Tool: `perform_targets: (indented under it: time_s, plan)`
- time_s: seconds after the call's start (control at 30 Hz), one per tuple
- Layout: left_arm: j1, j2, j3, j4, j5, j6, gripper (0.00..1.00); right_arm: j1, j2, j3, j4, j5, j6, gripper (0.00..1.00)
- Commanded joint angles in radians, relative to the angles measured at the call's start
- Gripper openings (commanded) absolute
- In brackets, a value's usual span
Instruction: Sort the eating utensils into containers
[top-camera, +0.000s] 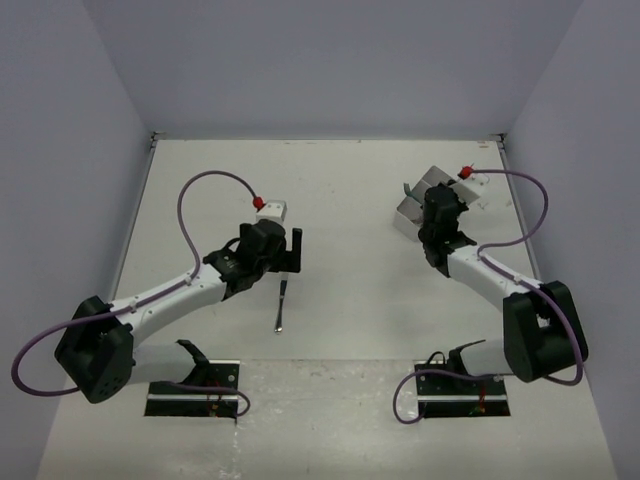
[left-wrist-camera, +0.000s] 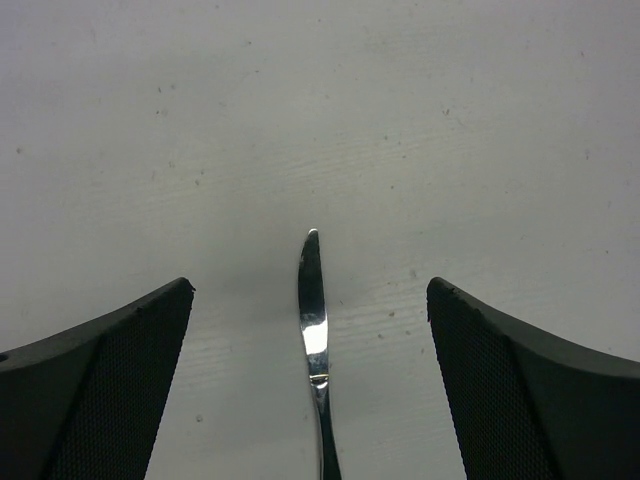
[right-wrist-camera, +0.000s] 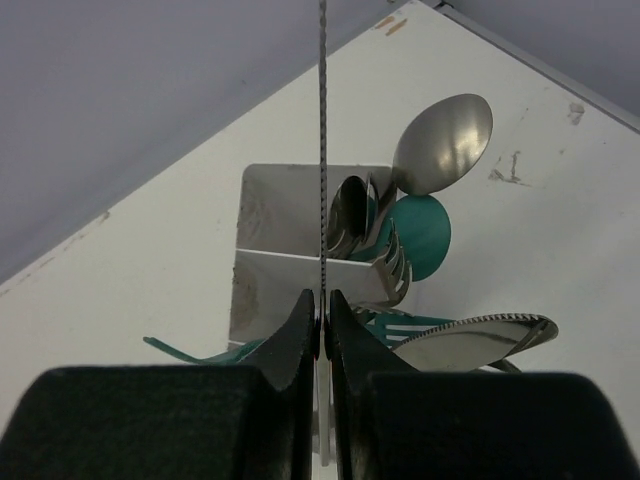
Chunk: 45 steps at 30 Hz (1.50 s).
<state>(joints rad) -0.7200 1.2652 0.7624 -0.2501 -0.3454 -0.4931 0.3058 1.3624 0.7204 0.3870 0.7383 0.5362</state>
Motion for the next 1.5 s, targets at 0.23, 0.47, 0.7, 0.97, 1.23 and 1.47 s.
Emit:
perform_targets:
  time_s: [0.23,0.47,0.7,0.97,1.23,1.47]
  plan:
    - [0.01,-0.079,-0.103,-0.097,-0.014,-0.139,1.0,0.009,0.026,0.033,0.069,0.049,0.048,0.17]
    - [0.01,-0.099,-0.146,-0.138,0.008,-0.168,1.0,0.061,-0.094,-0.076,0.076,0.053,0.077,0.35]
    - [0.008,-0.095,-0.173,-0.135,0.046,-0.171,1.0,0.128,-0.262,-0.179,0.052,0.107,0.11,0.36]
    - [0.002,-0.093,-0.209,-0.135,0.086,-0.17,1.0,0.13,-0.518,-0.233,-0.172,0.191,0.239,0.76]
    - [-0.009,-0.087,-0.212,-0.137,0.138,-0.124,1.0,0.131,-0.641,-0.173,-0.364,0.173,0.215,0.97]
    - [-0.019,0.009,-0.19,-0.132,0.115,-0.119,0.93,0.131,-0.723,-0.182,-0.431,0.153,0.211,0.99]
